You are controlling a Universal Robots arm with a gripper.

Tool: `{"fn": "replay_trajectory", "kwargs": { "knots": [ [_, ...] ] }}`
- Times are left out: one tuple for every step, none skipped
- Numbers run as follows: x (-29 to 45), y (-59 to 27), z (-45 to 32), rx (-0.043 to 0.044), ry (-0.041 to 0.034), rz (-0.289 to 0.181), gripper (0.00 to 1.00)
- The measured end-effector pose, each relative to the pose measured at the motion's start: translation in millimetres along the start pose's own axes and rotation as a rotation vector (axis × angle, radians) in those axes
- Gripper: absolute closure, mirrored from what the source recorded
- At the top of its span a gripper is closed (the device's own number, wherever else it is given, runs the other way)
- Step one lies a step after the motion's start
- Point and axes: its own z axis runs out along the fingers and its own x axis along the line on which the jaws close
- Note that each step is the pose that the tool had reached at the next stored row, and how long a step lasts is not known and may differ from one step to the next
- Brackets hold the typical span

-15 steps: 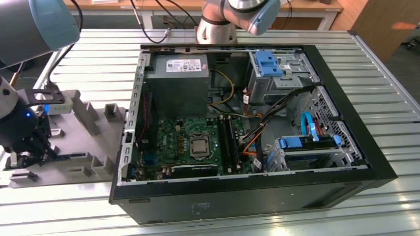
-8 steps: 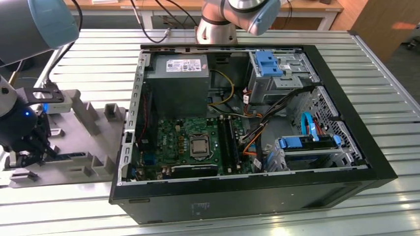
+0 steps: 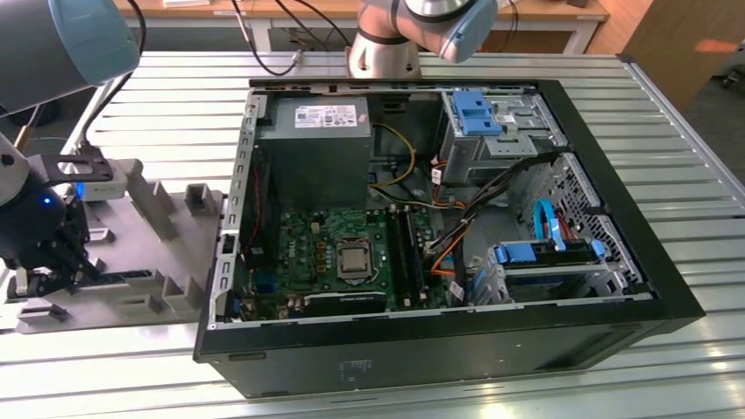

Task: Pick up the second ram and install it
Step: 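Pick up the second ram and move it above second insertion slot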

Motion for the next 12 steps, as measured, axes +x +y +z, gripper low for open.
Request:
{"fn": "replay_trajectory", "kwargs": {
  "knots": [
    [0.0,0.0,0.0,0.0,0.0,0.0,0.88],
    [0.0,0.0,0.0,0.0,0.0,0.0,0.88],
    [0.0,0.0,0.0,0.0,0.0,0.0,0.88],
    [0.0,0.0,0.0,0.0,0.0,0.0,0.88],
    [0.0,0.0,0.0,0.0,0.0,0.0,0.88],
    [0.0,0.0,-0.1,0.0,0.0,0.0,0.88],
    [0.0,0.0,-0.1,-0.0001,0.0,0.0,0.88],
    [0.0,0.0,-0.1,0.0,0.0,0.0,0.88],
    [0.0,0.0,-0.1,0.0,-0.0001,0.0,0.88],
    [0.0,-0.1,-0.1,-0.0002,0.0,0.001,0.88],
    [0.0,-0.1,-0.1,-0.0002,-0.0001,0.005,0.88],
    [0.0,-0.1,-0.1,0.0,-0.0004,0.012,0.88]
  ]
}}
